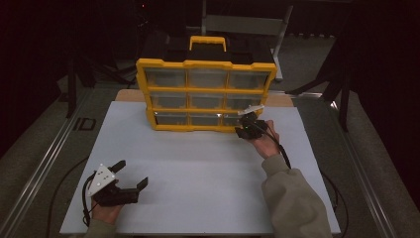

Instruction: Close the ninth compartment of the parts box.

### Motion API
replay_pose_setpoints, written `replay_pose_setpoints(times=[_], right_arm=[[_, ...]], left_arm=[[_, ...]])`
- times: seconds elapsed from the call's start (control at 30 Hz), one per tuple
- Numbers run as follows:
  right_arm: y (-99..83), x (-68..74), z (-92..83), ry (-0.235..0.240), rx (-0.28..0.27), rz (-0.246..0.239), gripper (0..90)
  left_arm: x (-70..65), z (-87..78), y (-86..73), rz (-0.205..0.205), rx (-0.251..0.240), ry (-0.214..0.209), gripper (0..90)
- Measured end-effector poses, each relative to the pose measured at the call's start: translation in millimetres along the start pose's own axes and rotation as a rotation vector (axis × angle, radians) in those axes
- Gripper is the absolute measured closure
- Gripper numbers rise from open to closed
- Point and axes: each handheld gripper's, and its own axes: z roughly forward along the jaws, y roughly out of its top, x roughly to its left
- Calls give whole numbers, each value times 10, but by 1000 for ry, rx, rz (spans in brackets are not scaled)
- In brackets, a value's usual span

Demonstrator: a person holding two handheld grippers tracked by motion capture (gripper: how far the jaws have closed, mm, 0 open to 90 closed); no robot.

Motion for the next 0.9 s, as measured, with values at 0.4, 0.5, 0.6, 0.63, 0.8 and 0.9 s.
replay_pose_setpoints(times=[0.4,0.5,0.6,0.63,0.8,0.9], right_arm=[[-99,74,-200,86,-14,-21,417],[-117,119,-259,101,-28,-29,374],[-138,166,-333,111,-46,-32,316],[-147,176,-359,114,-54,-34,287],[-209,215,-488,102,-82,-29,202],[-266,231,-562,105,-95,-25,181]], left_arm=[[-1,3,1,4,0,0,0],[1,-2,2,3,-1,0,0],[0,-3,2,3,-2,-1,0],[0,-2,2,4,-1,-1,0],[-4,-1,3,3,-3,-3,0],[-6,-1,3,1,-4,-3,0]])
